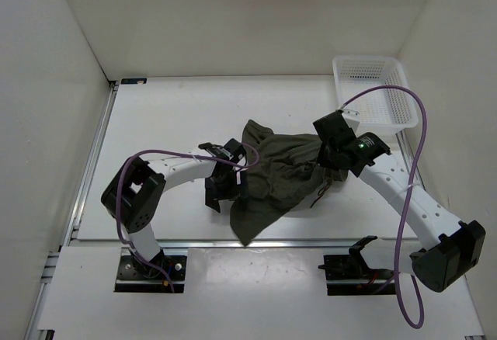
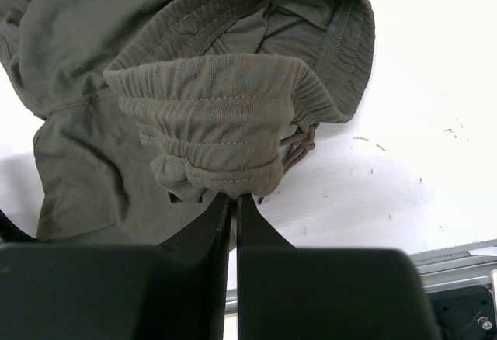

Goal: Fold and stack the shorts
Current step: Flatten the shorts out

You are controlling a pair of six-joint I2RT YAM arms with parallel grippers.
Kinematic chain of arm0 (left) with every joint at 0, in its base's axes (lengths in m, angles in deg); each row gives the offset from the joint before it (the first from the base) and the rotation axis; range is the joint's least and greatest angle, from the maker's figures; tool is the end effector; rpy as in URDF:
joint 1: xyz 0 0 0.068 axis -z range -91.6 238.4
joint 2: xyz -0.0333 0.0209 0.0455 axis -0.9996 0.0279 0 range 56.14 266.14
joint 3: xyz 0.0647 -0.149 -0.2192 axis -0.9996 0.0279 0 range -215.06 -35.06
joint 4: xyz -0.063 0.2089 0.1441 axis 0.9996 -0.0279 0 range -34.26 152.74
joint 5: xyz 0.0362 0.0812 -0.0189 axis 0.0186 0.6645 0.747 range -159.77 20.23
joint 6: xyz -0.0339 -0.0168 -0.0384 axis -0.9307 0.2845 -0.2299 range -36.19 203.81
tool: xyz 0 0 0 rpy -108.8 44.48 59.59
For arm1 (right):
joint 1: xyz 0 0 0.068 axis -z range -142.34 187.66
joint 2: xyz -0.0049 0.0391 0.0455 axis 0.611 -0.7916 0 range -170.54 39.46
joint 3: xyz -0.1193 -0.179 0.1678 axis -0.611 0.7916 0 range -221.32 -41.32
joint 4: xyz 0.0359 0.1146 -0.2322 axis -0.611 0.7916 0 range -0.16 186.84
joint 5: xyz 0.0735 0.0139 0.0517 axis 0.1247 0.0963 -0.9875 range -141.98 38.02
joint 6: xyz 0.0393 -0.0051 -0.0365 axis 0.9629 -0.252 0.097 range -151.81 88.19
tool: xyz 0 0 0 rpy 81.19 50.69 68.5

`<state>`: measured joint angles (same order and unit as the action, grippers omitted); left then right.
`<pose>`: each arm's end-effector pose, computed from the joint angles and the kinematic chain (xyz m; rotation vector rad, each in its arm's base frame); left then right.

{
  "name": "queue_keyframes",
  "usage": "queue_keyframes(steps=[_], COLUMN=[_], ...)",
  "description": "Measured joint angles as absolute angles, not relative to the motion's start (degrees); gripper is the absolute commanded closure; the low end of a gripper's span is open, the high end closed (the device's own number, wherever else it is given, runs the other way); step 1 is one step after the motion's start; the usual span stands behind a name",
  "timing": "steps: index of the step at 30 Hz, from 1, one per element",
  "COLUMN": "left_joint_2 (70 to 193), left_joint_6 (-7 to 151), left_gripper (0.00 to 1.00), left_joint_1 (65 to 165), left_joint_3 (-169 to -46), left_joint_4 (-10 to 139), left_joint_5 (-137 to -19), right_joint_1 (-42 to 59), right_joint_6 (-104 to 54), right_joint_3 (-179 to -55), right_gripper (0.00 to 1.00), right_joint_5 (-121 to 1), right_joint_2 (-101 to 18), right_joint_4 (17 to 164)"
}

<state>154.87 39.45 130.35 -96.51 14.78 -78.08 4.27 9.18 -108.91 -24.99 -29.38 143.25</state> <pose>0.2200 -0.2047 0.1649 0.0557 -3.0921 0.2517 0.2027 0.1143 0.3282 0.3390 2.3603 0.0035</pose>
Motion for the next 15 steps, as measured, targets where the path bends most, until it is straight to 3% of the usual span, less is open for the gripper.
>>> queue_keyframes(steps=[5,8,9,10,13,15], left_joint_2=[156.1,158.1,158.2,158.1,157.7,156.4], left_joint_6=[39.7,39.4,39.4,39.2,38.7,38.3], left_gripper=[0.69,0.59,0.48,0.28,0.03,0.00], left_joint_1=[131.6,133.0,133.3,133.6,134.2,134.6], left_joint_3=[-96.6,-97.2,-97.3,-97.4,-97.4,-97.4], left_joint_4=[15.1,14.9,14.8,14.9,15.3,15.3], left_joint_5=[-79.2,-80.1,-80.4,-80.4,-79.6,-78.7], right_joint_1=[4.5,4.7,4.7,4.7,4.7,4.7], right_joint_6=[9.1,9.1,9.1,9.0,8.7,8.5], right_joint_3=[-108.9,-108.9,-108.9,-108.9,-108.9,-108.9], right_gripper=[1.00,1.00,1.00,1.00,1.00,1.00], right_joint_5=[-25.1,-25.1,-25.2,-25.1,-25.3,-25.4], right_joint_2=[-29.4,-29.4,-29.4,-29.4,-29.4,-29.4], right_joint_4=[142.9,142.4,142.3,142.4,142.3,142.3])
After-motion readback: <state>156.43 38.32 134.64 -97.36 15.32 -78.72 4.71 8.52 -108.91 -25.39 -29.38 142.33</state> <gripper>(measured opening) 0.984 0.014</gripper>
